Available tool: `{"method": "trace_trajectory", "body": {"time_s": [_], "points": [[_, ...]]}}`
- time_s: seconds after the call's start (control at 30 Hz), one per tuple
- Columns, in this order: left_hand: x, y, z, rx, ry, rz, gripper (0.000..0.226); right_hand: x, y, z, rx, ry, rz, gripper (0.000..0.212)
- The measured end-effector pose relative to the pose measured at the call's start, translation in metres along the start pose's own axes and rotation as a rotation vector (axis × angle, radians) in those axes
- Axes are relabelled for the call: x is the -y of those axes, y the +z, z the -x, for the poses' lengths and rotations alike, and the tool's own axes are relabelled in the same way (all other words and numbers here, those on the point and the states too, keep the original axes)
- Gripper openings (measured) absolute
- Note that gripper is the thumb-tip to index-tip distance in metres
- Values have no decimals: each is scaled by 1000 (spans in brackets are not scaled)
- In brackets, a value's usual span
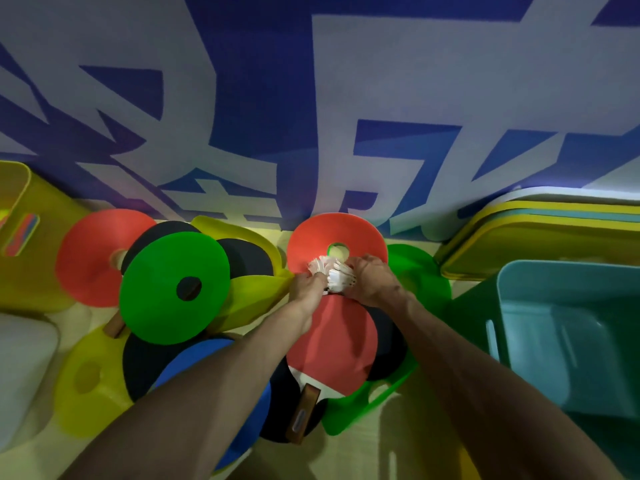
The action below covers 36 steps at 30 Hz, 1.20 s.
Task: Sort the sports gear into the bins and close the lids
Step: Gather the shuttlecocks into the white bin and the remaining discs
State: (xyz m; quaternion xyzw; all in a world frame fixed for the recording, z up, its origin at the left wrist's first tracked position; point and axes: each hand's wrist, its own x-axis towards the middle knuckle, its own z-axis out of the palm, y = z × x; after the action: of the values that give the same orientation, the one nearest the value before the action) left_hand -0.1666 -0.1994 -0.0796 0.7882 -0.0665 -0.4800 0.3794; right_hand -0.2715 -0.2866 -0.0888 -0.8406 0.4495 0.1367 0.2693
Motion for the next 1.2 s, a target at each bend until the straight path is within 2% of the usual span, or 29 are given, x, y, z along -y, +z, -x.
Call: {"method": "trace_trajectory", "body": {"time_s": [0.1, 0.27, 0.5, 0.7, 0.93, 1.07, 1.2], "points": [[-2, 4, -2, 32, -5, 0, 20, -3, -6, 2, 0, 41, -76, 60], [-9, 2, 0, 51, 110, 60, 15, 1, -21, 5, -44, 70, -230, 57], [-38, -34, 27, 31, 277, 207, 40, 32, -53, 17, -207, -57, -359, 54], [-62, -106, 68, -49, 429, 229, 37, 84, -72, 35, -282, -155, -491, 40], [-53, -245, 106, -294, 503, 273, 50, 202, -65, 56, -193, -249, -715, 41], [-32, -323, 132, -418, 506, 304, 46, 279, -48, 69, -12, -342, -897, 17], [-6, -390, 153, -494, 517, 356, 33, 352, -25, 86, 120, -361, -981, 16]]}}
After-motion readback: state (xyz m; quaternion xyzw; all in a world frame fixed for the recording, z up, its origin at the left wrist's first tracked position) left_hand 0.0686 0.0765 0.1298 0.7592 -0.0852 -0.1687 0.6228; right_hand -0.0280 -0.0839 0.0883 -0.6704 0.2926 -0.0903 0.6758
